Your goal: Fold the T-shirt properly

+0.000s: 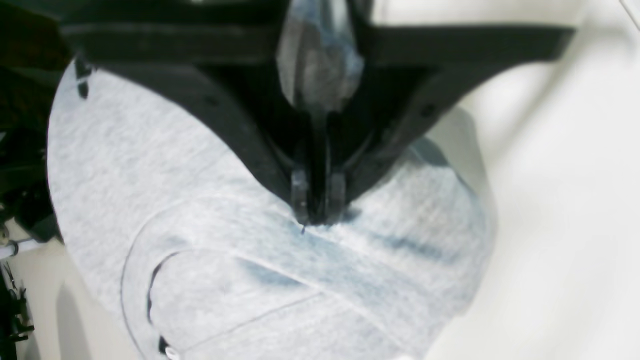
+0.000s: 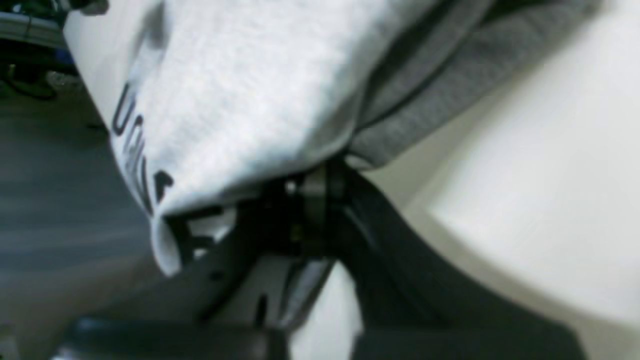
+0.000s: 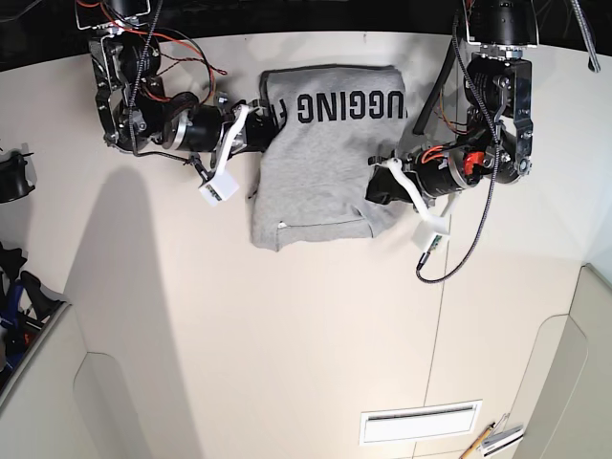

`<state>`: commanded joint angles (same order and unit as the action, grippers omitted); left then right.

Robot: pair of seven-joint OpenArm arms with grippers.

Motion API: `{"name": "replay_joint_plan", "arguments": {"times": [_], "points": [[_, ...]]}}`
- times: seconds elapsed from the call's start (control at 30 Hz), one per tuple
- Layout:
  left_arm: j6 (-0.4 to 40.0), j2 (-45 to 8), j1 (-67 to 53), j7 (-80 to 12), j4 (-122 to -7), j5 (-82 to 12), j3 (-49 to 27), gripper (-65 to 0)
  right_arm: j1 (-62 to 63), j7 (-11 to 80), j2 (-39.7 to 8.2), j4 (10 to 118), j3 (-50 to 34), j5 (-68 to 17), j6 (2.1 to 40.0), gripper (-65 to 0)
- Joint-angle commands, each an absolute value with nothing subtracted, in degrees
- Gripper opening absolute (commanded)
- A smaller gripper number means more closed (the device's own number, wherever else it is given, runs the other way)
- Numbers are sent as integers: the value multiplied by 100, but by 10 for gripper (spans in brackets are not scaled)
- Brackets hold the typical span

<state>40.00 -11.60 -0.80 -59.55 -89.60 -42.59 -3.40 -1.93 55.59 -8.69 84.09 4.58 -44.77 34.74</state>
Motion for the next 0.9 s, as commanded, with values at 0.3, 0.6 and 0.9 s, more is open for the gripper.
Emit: {"name": "replay_joint_plan", "arguments": {"times": [0.3, 0.6, 0.9], "points": [[4000, -1223, -178, -6630, -9402, -5406, -1035, -611, -196, 5852, -886, 8689, -261, -4484, 3474, -650], [4000, -1911, -1280, -6716, -10243, -5892, -1210, -611, -458, 6547, -1236, 9443, -937, -5113, 3479, -650], [4000, -2536, -3098, -6761, -11539, -5863, -1221, -611, -1859, 6584, -2351, 10228, -937, -5502, 3496, -650]]}}
